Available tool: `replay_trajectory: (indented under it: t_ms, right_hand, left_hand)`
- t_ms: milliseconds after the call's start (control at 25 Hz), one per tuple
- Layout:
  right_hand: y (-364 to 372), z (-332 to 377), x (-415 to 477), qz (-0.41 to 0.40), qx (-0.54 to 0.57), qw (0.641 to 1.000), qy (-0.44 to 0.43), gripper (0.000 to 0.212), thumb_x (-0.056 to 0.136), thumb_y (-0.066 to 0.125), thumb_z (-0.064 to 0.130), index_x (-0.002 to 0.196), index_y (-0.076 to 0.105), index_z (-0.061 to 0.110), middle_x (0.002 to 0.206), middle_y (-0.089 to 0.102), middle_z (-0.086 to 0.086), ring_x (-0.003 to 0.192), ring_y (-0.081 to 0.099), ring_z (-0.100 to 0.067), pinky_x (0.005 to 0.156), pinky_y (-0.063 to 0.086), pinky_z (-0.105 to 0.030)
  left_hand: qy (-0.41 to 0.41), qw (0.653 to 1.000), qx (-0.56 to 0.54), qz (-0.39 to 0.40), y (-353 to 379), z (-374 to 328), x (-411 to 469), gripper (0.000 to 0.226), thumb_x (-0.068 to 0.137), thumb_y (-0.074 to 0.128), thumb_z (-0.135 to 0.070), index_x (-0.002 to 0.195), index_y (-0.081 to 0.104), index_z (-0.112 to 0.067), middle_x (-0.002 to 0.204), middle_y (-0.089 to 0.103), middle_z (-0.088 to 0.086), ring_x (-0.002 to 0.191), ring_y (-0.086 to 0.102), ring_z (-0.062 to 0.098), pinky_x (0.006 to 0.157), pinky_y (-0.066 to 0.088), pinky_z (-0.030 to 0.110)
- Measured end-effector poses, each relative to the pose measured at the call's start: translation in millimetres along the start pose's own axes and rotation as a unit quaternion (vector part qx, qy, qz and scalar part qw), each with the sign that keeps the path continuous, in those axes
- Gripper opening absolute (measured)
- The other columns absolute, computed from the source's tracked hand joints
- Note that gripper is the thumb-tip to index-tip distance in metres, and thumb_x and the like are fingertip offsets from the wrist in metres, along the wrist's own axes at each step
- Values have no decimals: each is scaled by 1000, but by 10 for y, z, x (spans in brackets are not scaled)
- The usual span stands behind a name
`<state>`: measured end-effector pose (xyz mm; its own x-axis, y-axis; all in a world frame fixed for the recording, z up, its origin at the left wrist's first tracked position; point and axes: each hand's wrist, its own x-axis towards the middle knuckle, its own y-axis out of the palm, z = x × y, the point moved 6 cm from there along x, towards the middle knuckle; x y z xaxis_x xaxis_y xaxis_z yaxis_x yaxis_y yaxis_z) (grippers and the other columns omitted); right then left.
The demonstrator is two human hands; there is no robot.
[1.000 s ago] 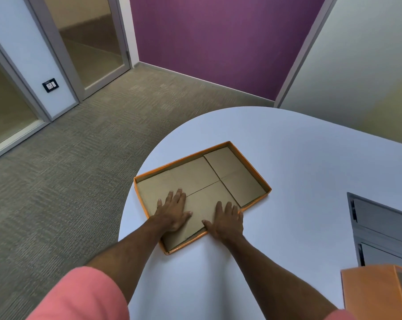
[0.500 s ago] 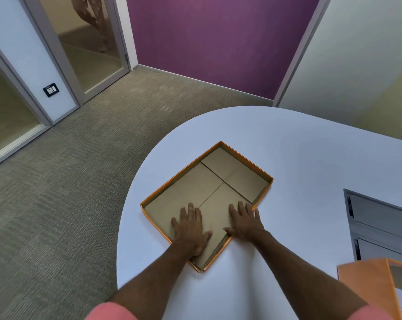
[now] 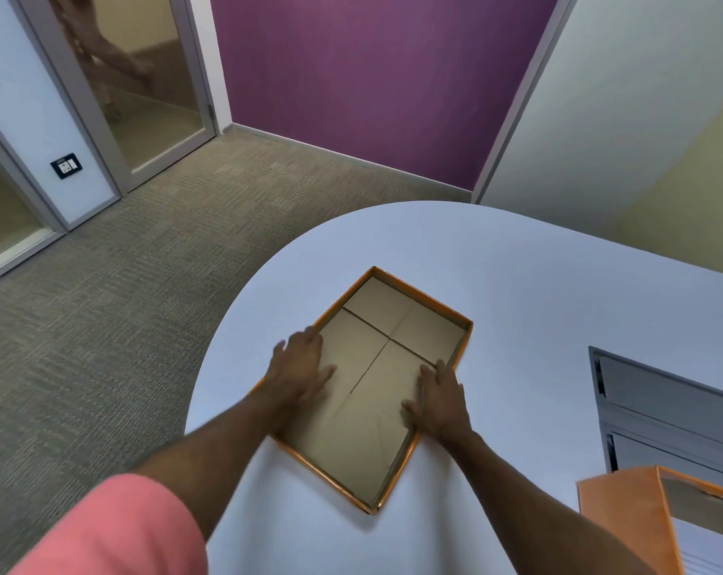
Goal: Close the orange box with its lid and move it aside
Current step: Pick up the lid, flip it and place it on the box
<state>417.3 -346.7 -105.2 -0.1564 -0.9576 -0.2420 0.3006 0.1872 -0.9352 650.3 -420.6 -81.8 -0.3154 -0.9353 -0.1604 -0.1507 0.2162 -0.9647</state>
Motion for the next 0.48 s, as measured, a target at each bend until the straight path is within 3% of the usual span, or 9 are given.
replay_trajectory:
  t_ms: [80, 160, 240, 360, 480]
  right_hand:
    - [-29, -60, -57, -35, 65, 994, 80, 79, 87, 63, 31, 147, 20, 5, 158, 14, -20, 146, 15, -34, 117, 27, -43]
    - [4, -127, -117, -45, 85, 982, 161, 76, 89, 61, 23, 146, 17, -3, 153, 21, -23, 140, 26, -36, 111, 35, -41]
    - [43, -146, -151, -46, 77, 977, 194, 63, 91, 56, 24, 138, 28, -8, 139, 39, -23, 127, 41, -34, 104, 40, -37]
    - [161, -184, -102, -6, 157, 962, 222, 44, 88, 57, 14, 125, 43, -6, 125, 50, -20, 115, 51, -32, 94, 46, -37]
    - [171, -240, -93, -23, 200, 951, 236, 39, 84, 59, 3, 119, 45, -5, 121, 54, -22, 106, 56, -32, 89, 50, -40]
  left_hand:
    - [-35, 999, -20, 33, -9, 207, 133, 76, 93, 42, -52, 151, 17, -9, 161, 10, 14, 148, 14, 31, 119, 18, 48]
    - [-61, 995, -38, 76, 46, 328, 200, 82, 93, 44, -51, 152, 7, -8, 162, 2, 15, 149, 7, 32, 120, 15, 48]
    - [-68, 988, -78, 112, 129, 348, 220, 81, 92, 51, -46, 150, 12, -5, 160, 15, 17, 146, 21, 34, 118, 25, 48]
    - [-81, 979, -155, 102, 197, 311, 233, 63, 90, 57, -39, 137, 33, -6, 141, 45, 16, 125, 49, 30, 103, 44, 42]
    - [-97, 969, -201, 102, 242, 305, 221, 51, 89, 60, -33, 128, 40, -7, 129, 52, 15, 112, 55, 26, 93, 48, 36]
